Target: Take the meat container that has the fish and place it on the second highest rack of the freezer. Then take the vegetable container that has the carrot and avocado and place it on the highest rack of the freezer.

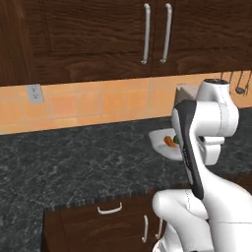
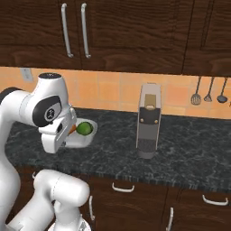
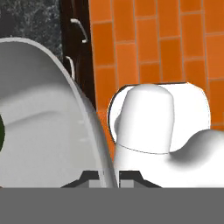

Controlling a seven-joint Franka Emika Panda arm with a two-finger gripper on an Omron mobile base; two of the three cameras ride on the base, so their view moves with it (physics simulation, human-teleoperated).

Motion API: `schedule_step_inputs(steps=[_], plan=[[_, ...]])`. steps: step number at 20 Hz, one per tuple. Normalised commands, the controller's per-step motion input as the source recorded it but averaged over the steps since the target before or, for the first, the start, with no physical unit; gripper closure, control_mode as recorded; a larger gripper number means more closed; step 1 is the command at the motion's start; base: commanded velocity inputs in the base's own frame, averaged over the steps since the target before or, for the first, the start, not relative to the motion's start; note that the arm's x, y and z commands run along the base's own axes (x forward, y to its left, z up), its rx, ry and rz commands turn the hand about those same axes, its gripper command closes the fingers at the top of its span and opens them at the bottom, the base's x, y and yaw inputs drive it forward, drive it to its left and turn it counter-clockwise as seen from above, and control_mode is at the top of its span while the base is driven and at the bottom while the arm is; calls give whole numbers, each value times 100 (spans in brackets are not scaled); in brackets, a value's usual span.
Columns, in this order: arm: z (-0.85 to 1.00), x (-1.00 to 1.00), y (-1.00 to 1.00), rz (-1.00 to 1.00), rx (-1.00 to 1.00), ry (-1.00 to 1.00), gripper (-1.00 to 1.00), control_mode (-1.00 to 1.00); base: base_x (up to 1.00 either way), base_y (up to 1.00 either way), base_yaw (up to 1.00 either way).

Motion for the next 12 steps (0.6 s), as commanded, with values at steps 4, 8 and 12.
schedule_step_inputs(steps=[4,8,12], plan=[[0,0,0,0,0,0,100,100,-90,-69,-24],[0,0,0,0,0,0,100,100,-33,-23,-70],[0,0,0,0,0,0,100,100,-6,-45,-77]])
